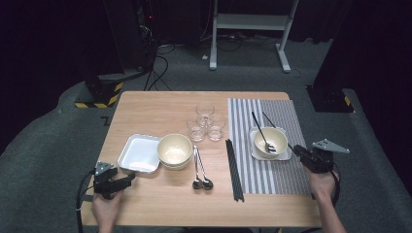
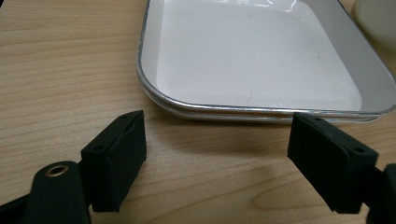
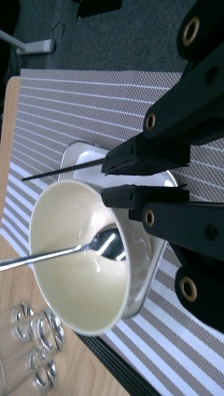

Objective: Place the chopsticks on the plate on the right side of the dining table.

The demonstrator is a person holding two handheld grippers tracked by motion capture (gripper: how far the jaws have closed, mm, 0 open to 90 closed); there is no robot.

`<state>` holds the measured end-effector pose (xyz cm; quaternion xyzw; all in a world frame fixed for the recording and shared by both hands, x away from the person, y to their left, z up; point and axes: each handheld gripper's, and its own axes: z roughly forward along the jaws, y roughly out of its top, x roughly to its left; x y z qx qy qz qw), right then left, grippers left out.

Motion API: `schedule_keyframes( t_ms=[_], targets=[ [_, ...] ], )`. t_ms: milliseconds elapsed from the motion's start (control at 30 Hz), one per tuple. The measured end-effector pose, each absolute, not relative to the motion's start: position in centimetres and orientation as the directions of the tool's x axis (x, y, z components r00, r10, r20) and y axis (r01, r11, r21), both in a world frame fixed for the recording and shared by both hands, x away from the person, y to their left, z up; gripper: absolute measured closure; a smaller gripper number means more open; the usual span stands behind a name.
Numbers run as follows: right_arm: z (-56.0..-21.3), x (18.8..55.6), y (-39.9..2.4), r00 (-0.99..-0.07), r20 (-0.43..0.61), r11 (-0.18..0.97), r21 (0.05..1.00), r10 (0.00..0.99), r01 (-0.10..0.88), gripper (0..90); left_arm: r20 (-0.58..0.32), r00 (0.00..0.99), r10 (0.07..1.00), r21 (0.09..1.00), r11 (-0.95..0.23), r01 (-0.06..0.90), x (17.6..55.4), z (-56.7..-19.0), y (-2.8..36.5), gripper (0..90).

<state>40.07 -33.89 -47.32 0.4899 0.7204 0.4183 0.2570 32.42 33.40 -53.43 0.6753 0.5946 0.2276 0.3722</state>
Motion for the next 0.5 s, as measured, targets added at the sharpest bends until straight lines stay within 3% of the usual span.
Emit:
schedule_keyframes(
  t_ms=[500],
  targets=[
    [-47.8,37.8,-31.6,-0.41,-0.073,0.271,0.85,0.909,0.451,79.5,-0.135,0.193,0.972,0.775,-0.018,0.632,32.4,-53.4,33.4,19.4]
  ],
)
